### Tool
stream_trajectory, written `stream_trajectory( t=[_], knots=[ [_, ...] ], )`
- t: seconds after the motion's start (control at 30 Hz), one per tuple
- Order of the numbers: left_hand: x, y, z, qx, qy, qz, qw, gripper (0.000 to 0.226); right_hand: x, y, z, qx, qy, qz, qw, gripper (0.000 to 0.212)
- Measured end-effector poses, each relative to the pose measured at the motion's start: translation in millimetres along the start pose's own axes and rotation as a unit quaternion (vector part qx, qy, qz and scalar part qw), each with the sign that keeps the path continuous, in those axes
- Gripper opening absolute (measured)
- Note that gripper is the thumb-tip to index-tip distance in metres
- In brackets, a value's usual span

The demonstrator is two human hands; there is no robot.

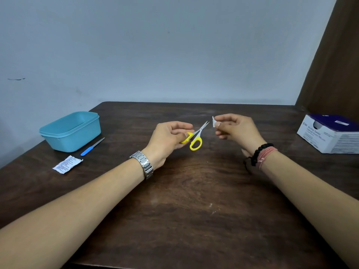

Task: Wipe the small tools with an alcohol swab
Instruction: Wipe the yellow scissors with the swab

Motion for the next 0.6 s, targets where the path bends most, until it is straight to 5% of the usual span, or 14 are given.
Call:
stream_trajectory(
  t=[0.13, 0.27, 0.6],
  knots=[
    [-3, -1, 0, -0.013, 0.011, 0.03, 0.999, 0.019, -10, -8, 13, 0.073, 0.152, 0.116, 0.979, 0.014],
    [-3, 0, -1, -0.026, 0.038, 0.05, 0.998, 0.019, -9, -12, 24, 0.098, 0.248, 0.142, 0.953, 0.017],
    [-7, -1, -1, -0.044, 0.072, 0.089, 0.992, 0.021, -5, -11, 24, 0.099, 0.267, 0.135, 0.949, 0.026]
  ],
)
Point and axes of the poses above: each hand's wrist, its own y-axis towards the middle knuckle, its own z-axis out of the palm, x = y × z, the point moved 4 cm from there along y, towards the middle knuckle, and after that the axes turned 10 degrees about y, right-handed, at the moved point
